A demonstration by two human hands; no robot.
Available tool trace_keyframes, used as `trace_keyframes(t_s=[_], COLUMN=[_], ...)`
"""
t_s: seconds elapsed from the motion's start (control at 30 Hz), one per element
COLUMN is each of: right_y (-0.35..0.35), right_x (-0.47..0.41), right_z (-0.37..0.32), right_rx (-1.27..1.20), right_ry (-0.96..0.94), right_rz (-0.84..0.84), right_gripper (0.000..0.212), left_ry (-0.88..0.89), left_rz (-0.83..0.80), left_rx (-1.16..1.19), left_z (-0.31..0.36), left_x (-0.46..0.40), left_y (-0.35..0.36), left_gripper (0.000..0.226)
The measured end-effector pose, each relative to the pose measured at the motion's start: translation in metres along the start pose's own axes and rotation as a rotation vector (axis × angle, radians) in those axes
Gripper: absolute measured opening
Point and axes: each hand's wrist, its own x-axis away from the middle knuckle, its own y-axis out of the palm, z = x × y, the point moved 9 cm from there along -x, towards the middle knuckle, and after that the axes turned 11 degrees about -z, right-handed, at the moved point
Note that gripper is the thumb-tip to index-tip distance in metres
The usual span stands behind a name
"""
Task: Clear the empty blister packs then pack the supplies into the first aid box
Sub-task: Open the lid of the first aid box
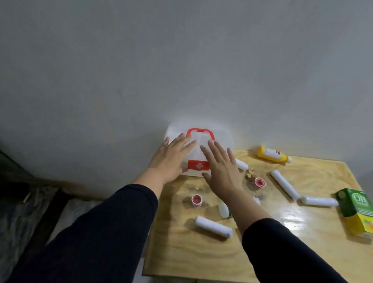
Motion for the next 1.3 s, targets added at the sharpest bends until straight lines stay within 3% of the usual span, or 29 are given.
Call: trace_keyframes(t_s=[0.27, 0.47, 0.57, 0.8, 1.3], right_y=[0.015, 0.009, 0.002, -0.014, -0.05], right_x=[-0.008, -0.006, 0.004, 0.026, 0.047], right_z=[0.001, -0.004, -0.006, -0.009, -0.004], right_rx=[0.156, 0.166, 0.119, 0.061, -0.111], right_ry=[0.062, 0.045, 0.009, -0.042, 0.018], right_rz=[0.161, 0.136, 0.139, 0.179, 0.126], right_gripper=[0.082, 0.077, 0.076, 0.045, 0.051], left_ry=[-0.014, 0.009, 0.037, 0.111, 0.161], left_rz=[0.12, 0.121, 0.098, 0.06, -0.004], left_rx=[-0.072, -0.064, -0.05, -0.055, -0.047], left_z=[-0.004, -0.006, -0.003, 0.008, 0.027], left_x=[-0.008, -0.007, -0.004, 0.011, 0.034], left_y=[0.01, 0.008, 0.005, 0.005, -0.03], left_gripper=[0.077, 0.08, 0.075, 0.07, 0.073])
